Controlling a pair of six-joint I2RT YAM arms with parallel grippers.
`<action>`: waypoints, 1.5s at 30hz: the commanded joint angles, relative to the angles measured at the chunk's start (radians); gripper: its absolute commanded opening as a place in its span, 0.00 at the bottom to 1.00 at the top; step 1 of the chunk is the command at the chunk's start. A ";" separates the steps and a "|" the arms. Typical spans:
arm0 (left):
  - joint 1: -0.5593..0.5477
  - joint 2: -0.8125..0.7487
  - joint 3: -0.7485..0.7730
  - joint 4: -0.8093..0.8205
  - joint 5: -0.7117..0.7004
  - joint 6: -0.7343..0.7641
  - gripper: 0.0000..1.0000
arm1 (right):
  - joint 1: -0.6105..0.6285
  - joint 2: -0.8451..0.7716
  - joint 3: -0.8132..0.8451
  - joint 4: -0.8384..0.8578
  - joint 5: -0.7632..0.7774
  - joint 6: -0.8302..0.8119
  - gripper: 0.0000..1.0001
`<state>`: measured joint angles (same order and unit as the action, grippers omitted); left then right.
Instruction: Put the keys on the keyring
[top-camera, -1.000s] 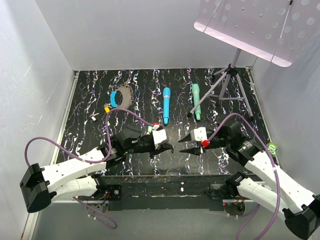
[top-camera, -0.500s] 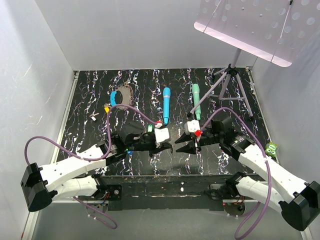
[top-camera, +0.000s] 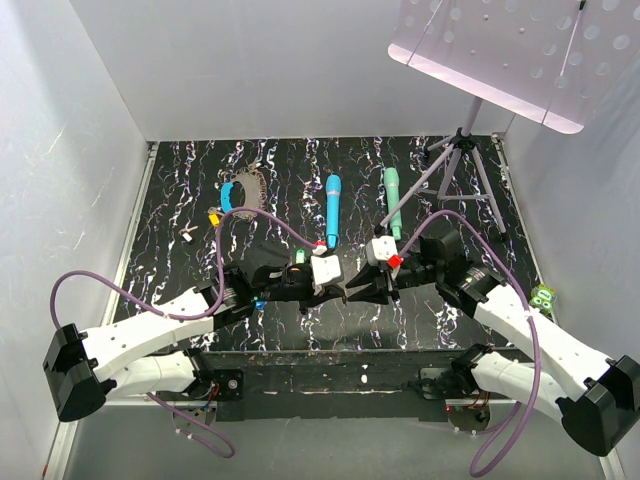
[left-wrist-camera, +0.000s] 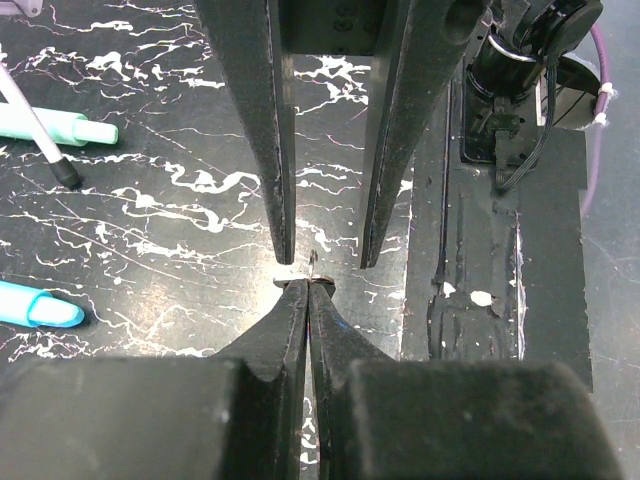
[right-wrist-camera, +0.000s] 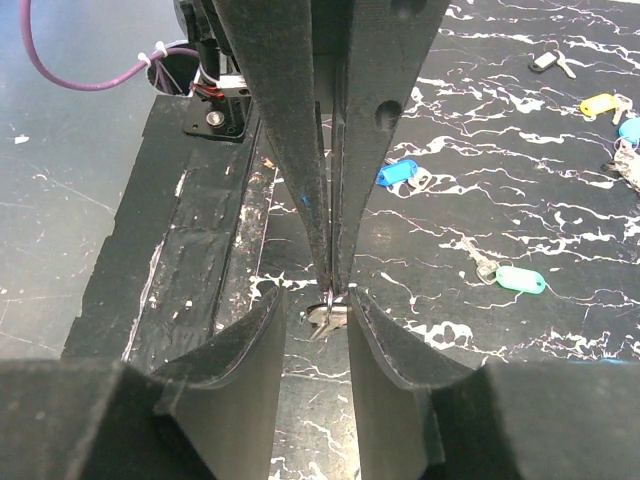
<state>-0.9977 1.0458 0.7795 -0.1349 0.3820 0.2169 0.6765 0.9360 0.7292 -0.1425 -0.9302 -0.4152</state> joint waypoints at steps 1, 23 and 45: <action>0.001 -0.009 0.033 0.006 0.017 -0.001 0.00 | 0.006 0.009 0.039 0.026 -0.004 0.007 0.38; 0.001 -0.090 -0.055 0.115 -0.002 -0.057 0.10 | 0.018 -0.002 0.058 -0.061 -0.004 -0.017 0.01; 0.002 -0.184 -0.318 0.583 0.017 -0.177 0.32 | 0.015 -0.284 -0.183 0.280 0.093 -0.004 0.01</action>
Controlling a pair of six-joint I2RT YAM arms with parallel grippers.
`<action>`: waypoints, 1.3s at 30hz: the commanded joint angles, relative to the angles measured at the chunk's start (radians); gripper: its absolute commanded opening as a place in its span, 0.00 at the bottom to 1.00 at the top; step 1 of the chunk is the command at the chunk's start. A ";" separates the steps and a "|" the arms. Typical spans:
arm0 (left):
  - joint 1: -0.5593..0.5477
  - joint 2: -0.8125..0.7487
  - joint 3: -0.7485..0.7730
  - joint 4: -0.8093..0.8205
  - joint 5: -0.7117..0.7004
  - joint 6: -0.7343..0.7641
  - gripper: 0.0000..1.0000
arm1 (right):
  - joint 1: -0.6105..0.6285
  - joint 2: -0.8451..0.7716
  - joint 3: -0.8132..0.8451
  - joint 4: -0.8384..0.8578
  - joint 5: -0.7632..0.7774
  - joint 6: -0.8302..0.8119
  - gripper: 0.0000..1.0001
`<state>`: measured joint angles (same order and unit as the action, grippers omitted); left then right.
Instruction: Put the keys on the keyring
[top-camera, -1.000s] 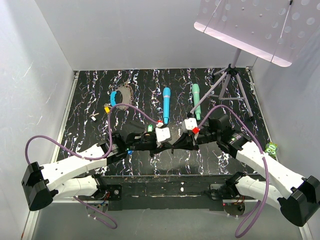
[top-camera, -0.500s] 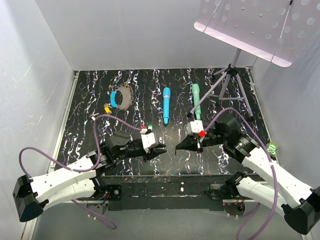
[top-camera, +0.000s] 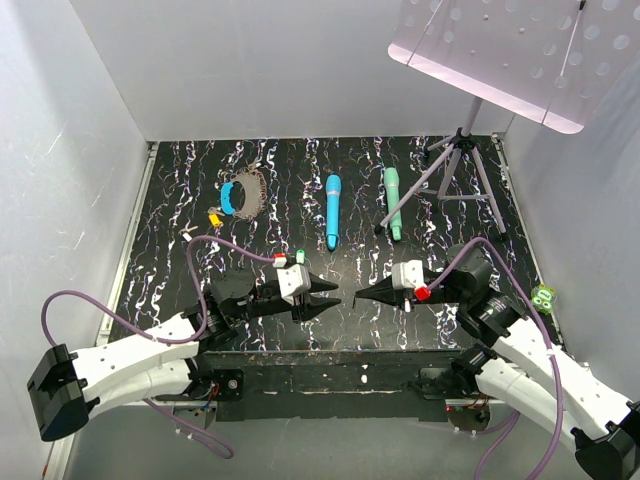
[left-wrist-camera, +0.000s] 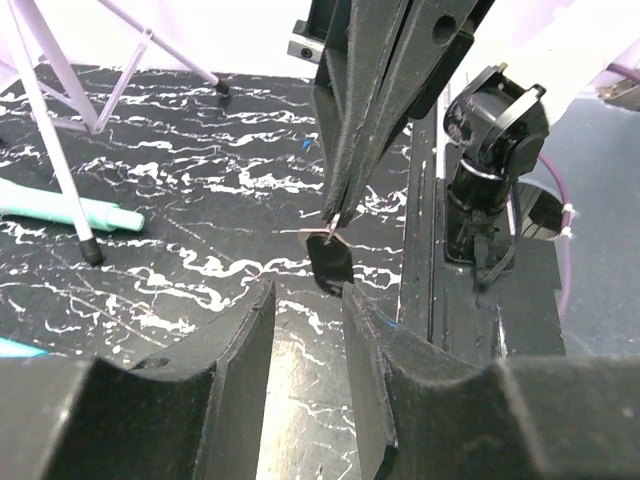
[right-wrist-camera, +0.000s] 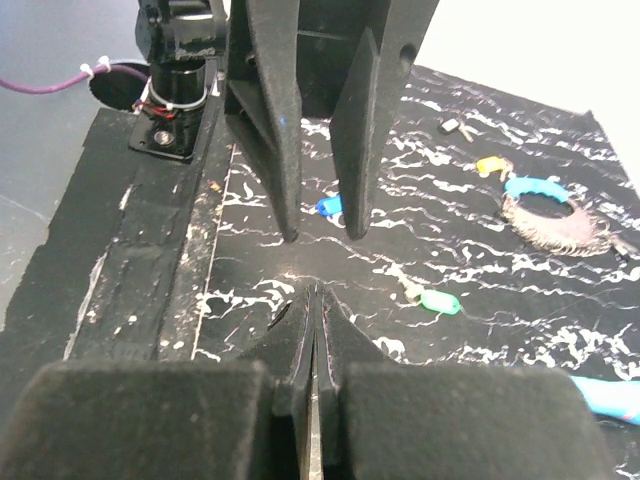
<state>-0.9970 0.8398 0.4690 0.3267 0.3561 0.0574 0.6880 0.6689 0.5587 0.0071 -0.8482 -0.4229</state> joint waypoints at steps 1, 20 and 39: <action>0.001 0.031 -0.003 0.126 0.050 -0.022 0.32 | 0.004 -0.015 -0.017 0.139 0.008 0.007 0.01; 0.001 0.123 0.014 0.224 0.047 -0.050 0.29 | 0.013 0.018 -0.006 0.156 -0.014 0.061 0.01; 0.001 0.145 0.045 0.177 0.109 -0.039 0.00 | 0.018 0.032 0.012 0.131 -0.008 0.092 0.01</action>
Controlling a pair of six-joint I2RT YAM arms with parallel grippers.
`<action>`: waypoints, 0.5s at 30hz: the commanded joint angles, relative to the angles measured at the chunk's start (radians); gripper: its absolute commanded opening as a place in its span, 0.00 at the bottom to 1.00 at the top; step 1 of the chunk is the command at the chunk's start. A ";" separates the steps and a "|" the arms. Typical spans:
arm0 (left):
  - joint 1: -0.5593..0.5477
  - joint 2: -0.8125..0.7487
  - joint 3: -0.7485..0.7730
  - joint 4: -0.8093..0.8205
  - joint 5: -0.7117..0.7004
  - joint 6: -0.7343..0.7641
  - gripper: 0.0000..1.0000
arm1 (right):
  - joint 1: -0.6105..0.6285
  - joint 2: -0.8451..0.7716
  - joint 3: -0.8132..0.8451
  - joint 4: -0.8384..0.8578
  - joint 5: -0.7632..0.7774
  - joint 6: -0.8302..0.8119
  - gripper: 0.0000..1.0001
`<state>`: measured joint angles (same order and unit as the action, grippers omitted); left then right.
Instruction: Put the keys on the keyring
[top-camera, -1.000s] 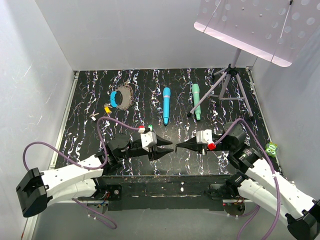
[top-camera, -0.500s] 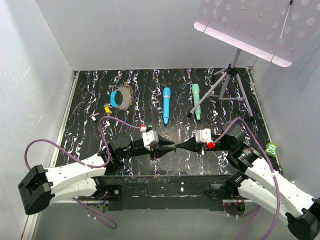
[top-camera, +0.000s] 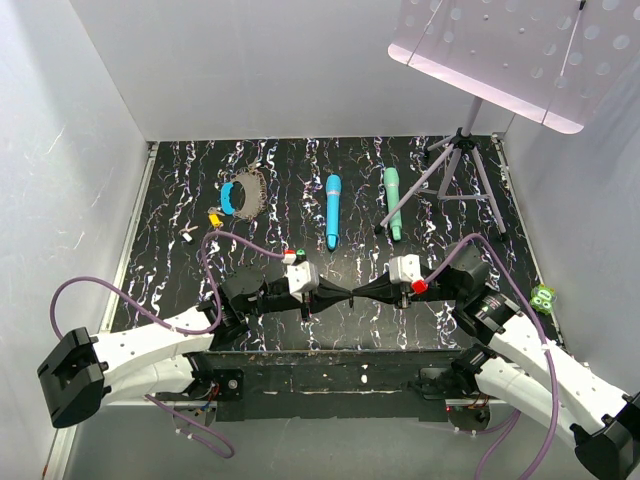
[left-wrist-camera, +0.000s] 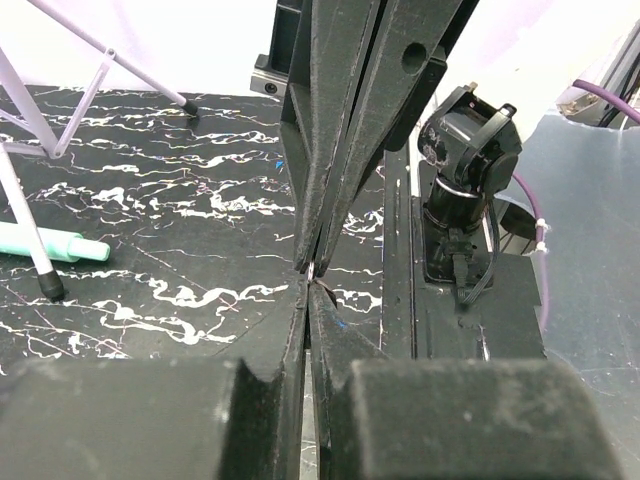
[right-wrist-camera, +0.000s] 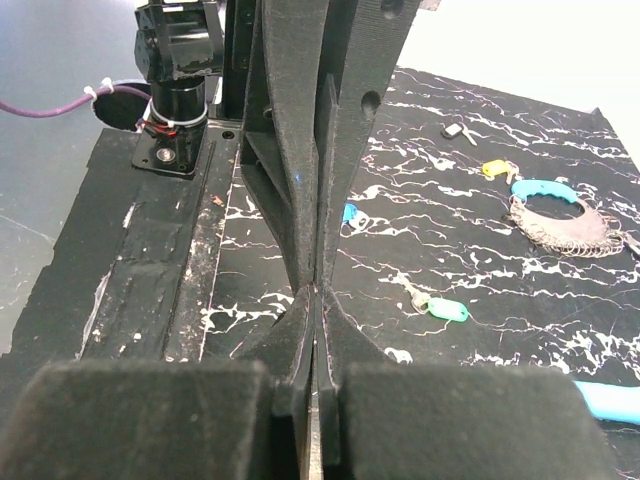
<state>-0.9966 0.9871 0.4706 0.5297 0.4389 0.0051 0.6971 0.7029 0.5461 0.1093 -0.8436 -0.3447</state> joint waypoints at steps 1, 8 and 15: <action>0.001 -0.010 0.052 -0.055 0.024 0.028 0.00 | 0.008 0.001 0.031 0.006 -0.011 0.012 0.01; 0.000 -0.067 0.158 -0.383 -0.017 0.166 0.00 | 0.007 0.055 0.147 -0.289 -0.014 -0.071 0.22; 0.001 -0.039 0.286 -0.655 -0.037 0.248 0.00 | 0.005 0.101 0.219 -0.378 -0.009 -0.109 0.37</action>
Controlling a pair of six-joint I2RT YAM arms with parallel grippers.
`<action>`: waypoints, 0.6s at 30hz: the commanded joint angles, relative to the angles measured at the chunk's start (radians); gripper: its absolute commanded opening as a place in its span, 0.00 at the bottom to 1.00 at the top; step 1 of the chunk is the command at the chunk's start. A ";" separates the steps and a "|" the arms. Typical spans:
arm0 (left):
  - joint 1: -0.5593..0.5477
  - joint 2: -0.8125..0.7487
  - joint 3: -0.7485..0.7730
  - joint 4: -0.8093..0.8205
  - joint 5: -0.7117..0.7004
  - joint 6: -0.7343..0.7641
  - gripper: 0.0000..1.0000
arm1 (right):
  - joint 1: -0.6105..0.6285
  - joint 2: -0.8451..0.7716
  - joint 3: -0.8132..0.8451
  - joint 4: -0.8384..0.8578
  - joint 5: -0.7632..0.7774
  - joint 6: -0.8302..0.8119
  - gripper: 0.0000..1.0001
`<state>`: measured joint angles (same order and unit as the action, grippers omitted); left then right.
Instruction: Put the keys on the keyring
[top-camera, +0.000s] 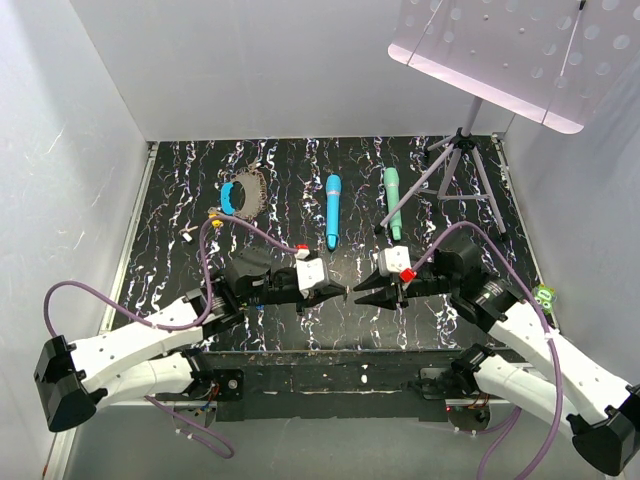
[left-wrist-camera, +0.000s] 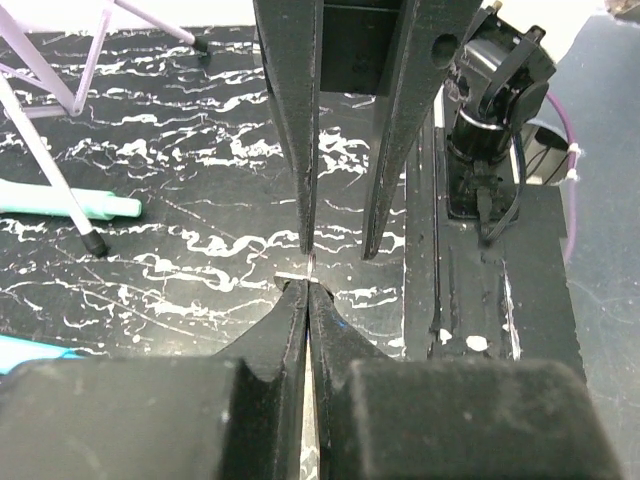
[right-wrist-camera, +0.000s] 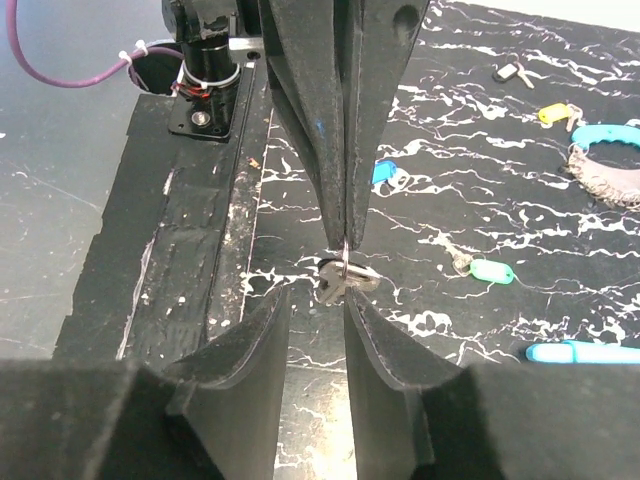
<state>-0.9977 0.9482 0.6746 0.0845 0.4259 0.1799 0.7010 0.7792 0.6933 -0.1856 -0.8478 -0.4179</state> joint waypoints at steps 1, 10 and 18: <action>0.002 0.006 0.098 -0.241 -0.026 0.076 0.00 | 0.003 0.035 0.084 -0.093 -0.002 -0.039 0.37; 0.001 0.049 0.169 -0.308 -0.019 0.084 0.00 | 0.003 0.101 0.114 -0.048 -0.027 -0.024 0.40; 0.001 0.064 0.184 -0.310 -0.021 0.075 0.00 | 0.005 0.141 0.101 0.018 -0.054 0.011 0.41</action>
<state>-0.9977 1.0107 0.8196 -0.2173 0.4072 0.2504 0.7010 0.9108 0.7643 -0.2520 -0.8711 -0.4400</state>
